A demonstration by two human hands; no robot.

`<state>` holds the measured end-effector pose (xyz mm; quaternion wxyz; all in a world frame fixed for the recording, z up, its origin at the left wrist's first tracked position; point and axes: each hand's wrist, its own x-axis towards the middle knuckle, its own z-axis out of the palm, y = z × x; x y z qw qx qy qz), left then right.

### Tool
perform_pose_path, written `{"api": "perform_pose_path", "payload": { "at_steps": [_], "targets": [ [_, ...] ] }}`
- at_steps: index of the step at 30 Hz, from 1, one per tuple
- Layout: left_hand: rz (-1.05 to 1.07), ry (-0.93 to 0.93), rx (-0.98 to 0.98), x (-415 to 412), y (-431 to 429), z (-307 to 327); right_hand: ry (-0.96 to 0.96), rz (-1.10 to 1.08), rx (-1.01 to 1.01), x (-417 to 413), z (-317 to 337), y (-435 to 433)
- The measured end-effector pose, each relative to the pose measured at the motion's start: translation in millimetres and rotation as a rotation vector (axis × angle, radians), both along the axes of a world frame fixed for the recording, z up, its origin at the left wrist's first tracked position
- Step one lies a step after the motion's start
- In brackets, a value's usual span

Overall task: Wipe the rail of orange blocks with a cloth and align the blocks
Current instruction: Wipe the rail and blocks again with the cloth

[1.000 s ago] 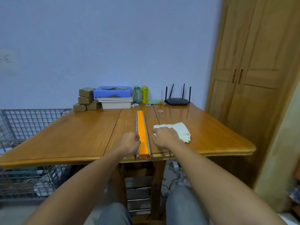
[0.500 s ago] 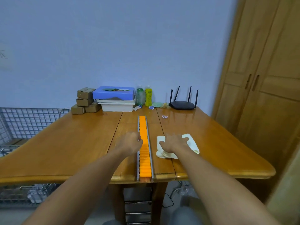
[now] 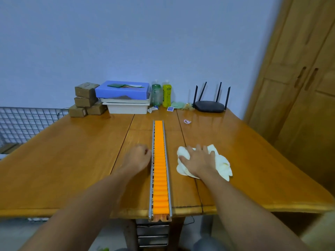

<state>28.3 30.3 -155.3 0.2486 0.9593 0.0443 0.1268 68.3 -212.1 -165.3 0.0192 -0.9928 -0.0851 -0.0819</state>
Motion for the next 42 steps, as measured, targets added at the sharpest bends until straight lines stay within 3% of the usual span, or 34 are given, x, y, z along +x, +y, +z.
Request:
{"api": "perform_pose_path", "payload": {
  "at_steps": [13, 25, 32, 42],
  "targets": [
    [0.012, 0.033, -0.173, 87.4, 12.5, -7.6, -0.134, 0.1, 0.135, 77.6, 24.2, 4.6],
    [-0.077, -0.059, -0.253, 131.4, 26.7, -25.1, -0.225, 0.204, 0.208, 190.1, 76.5, 83.0],
    [-0.098, -0.087, -0.26, 137.9, 30.9, -34.4, -0.186, 0.294, 0.135, 233.9, 72.1, 140.6],
    [-0.103, -0.148, -0.224, 141.8, 32.2, -38.2, -0.173, 0.251, 0.09, 257.3, 29.6, 173.8]
  ]
}}
